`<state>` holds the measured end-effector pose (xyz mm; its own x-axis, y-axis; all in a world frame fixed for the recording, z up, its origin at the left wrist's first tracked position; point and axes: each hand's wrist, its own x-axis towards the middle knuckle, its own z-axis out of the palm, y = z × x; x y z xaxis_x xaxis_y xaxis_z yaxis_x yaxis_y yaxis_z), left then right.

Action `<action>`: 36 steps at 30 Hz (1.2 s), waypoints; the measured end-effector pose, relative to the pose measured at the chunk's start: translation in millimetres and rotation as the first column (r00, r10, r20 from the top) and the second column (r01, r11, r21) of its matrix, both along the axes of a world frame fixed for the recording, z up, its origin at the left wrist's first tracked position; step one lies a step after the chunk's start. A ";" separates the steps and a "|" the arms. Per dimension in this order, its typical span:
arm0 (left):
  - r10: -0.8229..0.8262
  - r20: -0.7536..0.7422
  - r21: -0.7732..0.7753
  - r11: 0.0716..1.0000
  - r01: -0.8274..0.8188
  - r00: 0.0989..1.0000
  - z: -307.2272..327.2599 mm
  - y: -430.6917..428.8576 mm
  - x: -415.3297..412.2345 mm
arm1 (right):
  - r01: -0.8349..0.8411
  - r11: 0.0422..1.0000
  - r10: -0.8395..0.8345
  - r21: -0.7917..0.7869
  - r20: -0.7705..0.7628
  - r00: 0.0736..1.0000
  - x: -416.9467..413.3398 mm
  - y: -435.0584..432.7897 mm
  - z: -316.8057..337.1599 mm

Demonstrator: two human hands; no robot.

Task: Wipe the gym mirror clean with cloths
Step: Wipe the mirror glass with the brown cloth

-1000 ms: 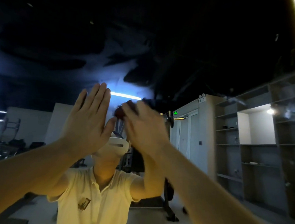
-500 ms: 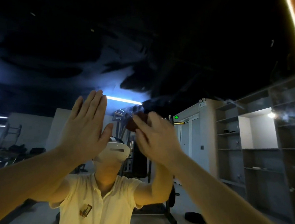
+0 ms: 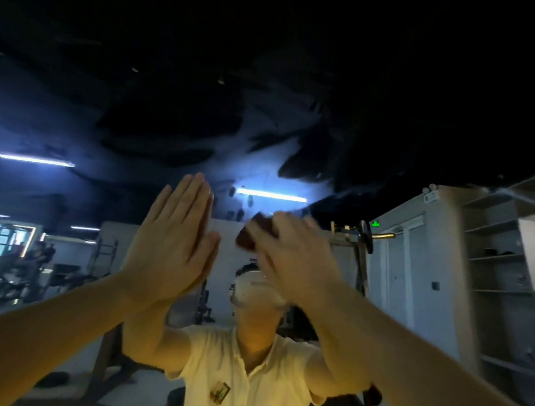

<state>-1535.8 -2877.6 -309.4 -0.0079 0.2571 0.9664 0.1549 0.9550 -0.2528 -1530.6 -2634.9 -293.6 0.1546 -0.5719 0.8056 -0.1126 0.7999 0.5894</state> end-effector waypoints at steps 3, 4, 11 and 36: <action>0.044 0.031 0.022 0.999 -0.045 0.999 -2.1 2.5 -6.6 | -0.024 0.970 0.029 -0.244 0.015 0.999 3.9 -11.3 59.8; 0.050 0.034 0.023 0.998 -0.051 0.998 -2.3 2.8 -6.7 | -0.021 0.949 0.033 -0.315 0.033 0.999 3.5 -16.4 72.6; 0.071 0.064 -0.065 0.996 -0.066 0.995 -2.5 -8.2 -0.7 | -0.165 0.982 0.180 -0.094 0.175 0.968 7.0 -29.5 -52.6; 0.048 0.092 -0.027 0.999 -0.046 0.995 -7.9 -7.8 -1.4 | 0.096 0.978 -0.081 -0.184 0.085 0.993 8.3 35.3 39.9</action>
